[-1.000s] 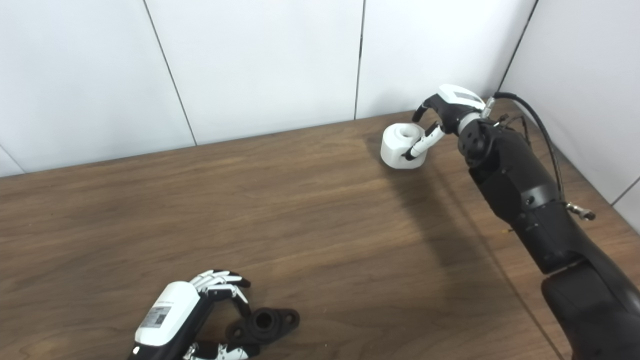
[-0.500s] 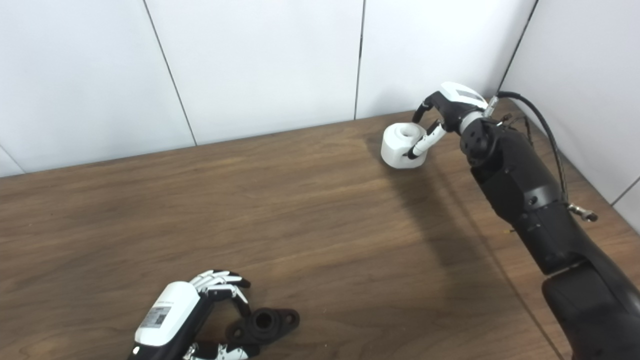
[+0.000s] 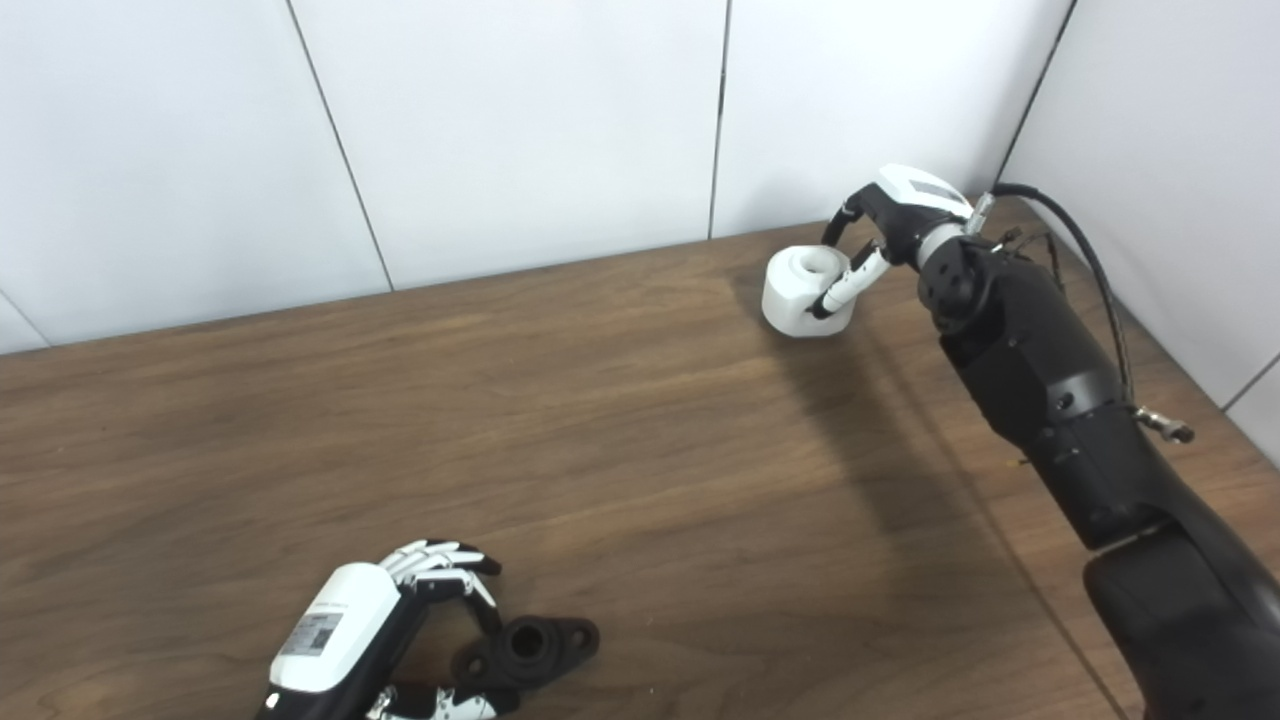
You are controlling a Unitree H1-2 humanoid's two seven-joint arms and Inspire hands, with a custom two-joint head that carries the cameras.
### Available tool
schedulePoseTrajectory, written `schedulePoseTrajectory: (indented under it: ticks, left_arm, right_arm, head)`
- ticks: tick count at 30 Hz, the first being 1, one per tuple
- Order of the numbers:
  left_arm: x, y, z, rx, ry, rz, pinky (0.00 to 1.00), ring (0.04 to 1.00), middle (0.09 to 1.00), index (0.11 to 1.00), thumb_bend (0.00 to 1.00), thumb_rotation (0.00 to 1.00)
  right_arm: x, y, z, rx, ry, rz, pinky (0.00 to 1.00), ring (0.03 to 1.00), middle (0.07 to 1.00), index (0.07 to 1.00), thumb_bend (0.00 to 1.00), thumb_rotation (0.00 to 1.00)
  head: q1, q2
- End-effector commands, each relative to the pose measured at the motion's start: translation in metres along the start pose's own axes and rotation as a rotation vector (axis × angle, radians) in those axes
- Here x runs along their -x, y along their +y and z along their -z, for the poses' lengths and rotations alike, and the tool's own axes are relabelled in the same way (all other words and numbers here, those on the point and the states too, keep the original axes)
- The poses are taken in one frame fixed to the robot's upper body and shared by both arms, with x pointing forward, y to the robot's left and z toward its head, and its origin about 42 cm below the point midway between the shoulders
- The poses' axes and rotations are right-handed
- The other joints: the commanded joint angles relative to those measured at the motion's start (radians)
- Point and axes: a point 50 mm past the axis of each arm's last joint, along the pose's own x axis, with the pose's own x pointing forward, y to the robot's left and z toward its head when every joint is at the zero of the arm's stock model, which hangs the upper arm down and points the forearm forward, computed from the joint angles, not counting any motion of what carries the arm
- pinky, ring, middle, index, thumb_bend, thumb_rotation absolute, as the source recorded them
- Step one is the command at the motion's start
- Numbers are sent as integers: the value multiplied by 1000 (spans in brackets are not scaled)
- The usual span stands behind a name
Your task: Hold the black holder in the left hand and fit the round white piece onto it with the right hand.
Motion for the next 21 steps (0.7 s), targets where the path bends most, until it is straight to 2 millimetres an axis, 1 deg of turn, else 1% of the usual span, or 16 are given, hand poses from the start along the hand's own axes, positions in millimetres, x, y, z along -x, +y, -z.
schedulePoseTrajectory:
  ticks: [1, 6, 11, 21]
  left_arm:
    - [9, -9, 6, -6, 51, 87, 858, 825, 766, 486, 519, 45]
    - [9, -10, 6, -8, 49, 88, 859, 826, 763, 486, 519, 45]
    - [9, -9, 6, -9, 51, 91, 864, 827, 764, 486, 519, 45]
    - [8, -9, 6, -8, 52, 88, 859, 827, 764, 486, 519, 45]
  right_arm:
    - [2, -30, -9, 8, -36, 84, 977, 938, 856, 648, 910, 204]
    - [1, -30, -9, 20, -37, 80, 970, 937, 864, 672, 916, 209]
    - [2, -29, -9, 22, -41, 74, 985, 945, 874, 697, 925, 212]
    - [2, -24, -11, 22, -52, 53, 996, 956, 882, 703, 925, 202]
  head:
    - [0, 0]
    - [0, 0]
    - [1, 0]
    - [2, 0]
